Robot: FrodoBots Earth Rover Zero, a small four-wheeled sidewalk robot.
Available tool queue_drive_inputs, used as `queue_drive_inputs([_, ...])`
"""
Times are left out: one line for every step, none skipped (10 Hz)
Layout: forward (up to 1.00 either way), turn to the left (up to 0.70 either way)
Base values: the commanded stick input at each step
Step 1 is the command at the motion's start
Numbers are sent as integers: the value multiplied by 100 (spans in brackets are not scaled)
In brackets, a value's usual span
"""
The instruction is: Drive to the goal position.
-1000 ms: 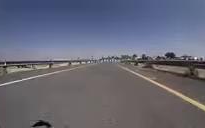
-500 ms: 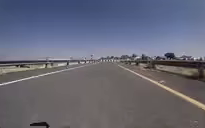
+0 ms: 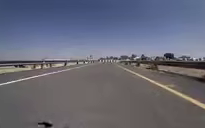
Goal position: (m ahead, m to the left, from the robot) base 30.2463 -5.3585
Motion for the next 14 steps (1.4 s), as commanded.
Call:
queue_drive_inputs([100, 0])
queue_drive_inputs([100, 0])
queue_drive_inputs([100, 0])
queue_drive_inputs([100, 0])
queue_drive_inputs([100, 0])
queue_drive_inputs([100, 0])
queue_drive_inputs([100, 0])
queue_drive_inputs([100, 0])
queue_drive_inputs([100, 0])
queue_drive_inputs([100, 0])
queue_drive_inputs([100, 0])
queue_drive_inputs([100, 0])
queue_drive_inputs([100, 0])
queue_drive_inputs([100, 0])
